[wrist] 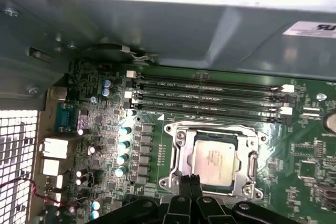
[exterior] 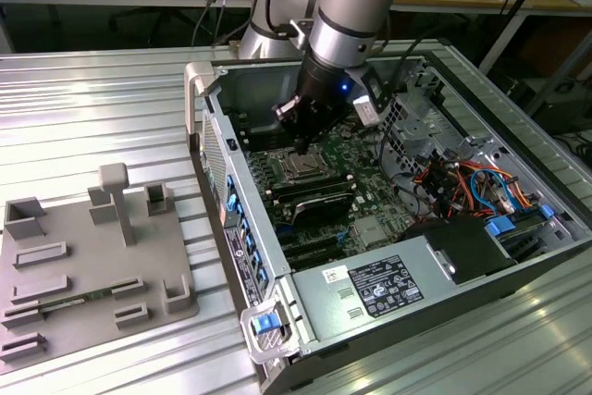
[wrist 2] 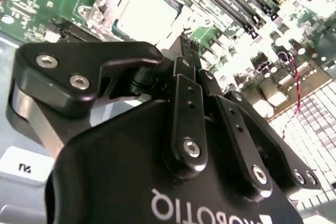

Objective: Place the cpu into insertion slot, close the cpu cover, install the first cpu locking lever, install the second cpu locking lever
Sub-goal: 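Install the second cpu locking lever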

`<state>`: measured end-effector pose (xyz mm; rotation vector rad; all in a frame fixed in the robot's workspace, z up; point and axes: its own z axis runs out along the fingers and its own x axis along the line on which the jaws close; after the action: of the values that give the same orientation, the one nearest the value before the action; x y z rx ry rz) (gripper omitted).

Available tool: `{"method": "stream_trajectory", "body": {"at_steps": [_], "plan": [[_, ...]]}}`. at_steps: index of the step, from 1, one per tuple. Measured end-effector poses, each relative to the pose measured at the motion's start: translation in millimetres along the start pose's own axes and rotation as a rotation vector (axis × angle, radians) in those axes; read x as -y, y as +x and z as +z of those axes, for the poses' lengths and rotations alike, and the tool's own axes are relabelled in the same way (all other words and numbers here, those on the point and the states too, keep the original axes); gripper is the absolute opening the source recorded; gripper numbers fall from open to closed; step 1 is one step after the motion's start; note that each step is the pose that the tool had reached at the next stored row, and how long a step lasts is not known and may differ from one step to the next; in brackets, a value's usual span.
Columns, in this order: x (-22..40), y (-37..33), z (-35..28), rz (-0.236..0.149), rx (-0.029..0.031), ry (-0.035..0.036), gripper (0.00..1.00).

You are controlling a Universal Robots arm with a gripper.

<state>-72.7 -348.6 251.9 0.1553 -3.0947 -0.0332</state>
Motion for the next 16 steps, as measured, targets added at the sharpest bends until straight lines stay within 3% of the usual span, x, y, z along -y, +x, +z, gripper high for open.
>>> {"method": "stream_trajectory", "body": {"at_steps": [3, 6, 9, 13, 16], "plan": [[1.0, -5.5, -0.7, 0.0, -0.0004, 0.0029, 0.11], [3.1, -8.5, -1.1, 0.002, -0.0017, 0.0146, 0.11], [6.4, -9.5, -1.2, 0.003, -0.0023, 0.02, 0.11], [14.0, -9.7, -1.4, 0.004, -0.0029, 0.0225, 0.11], [23.0, -8.9, -1.5, 0.004, -0.0032, 0.0237, 0.11]]}}
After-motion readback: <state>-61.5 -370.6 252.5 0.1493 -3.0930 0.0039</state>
